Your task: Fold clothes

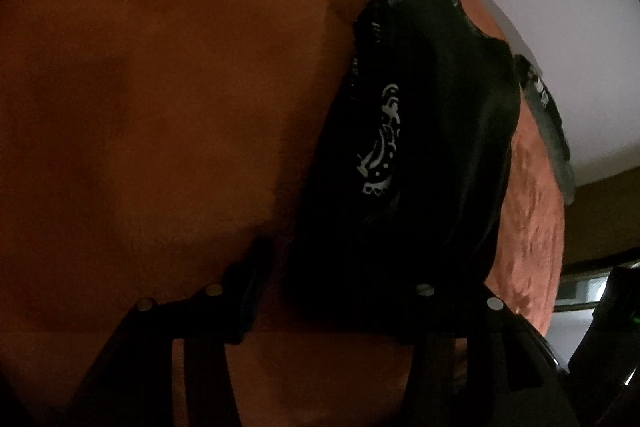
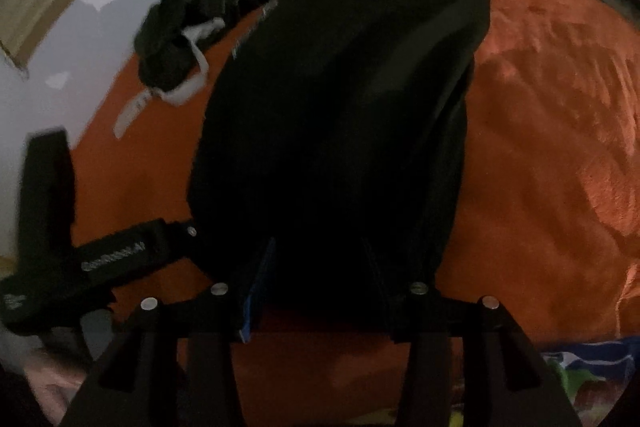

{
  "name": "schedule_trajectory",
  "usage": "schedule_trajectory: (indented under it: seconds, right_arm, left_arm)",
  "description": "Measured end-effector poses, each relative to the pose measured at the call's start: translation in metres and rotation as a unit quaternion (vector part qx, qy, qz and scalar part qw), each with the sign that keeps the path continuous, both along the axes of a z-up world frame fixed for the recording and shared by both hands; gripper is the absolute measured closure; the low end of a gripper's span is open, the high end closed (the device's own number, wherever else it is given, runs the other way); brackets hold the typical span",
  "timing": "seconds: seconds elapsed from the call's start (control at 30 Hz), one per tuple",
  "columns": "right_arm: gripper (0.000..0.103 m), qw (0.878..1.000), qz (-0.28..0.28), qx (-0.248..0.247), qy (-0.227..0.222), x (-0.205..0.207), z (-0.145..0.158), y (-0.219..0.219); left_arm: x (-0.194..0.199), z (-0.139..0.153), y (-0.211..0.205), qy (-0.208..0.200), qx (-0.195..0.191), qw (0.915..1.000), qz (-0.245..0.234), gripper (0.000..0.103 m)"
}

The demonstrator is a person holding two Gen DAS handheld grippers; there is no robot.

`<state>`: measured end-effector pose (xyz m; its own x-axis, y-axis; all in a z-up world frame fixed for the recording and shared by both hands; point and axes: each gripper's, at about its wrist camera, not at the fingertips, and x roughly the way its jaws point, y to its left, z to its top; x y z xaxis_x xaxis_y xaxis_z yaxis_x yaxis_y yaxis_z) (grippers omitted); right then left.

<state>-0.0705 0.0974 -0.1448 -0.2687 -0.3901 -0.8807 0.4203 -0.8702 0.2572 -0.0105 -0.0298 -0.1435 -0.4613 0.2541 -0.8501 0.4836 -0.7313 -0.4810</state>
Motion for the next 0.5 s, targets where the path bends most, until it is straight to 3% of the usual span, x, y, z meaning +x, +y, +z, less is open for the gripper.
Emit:
schedule_trajectory:
  seconds: [0.2, 0.5]
  right_arm:
    - [0.048, 0.999, 0.030, 0.039, 0.018, 0.011, -0.006, -0.006]
    - [0.048, 1.000, 0.014, 0.000, 0.008, 0.009, -0.008, 0.009]
  left_arm:
    - [-0.004, 0.001, 0.008, -0.003, -0.016, 0.9999, -0.004, 0.050]
    - [-0.011, -0.001, 0.009, -0.003, -0.020, 0.9998, -0.004, 0.048]
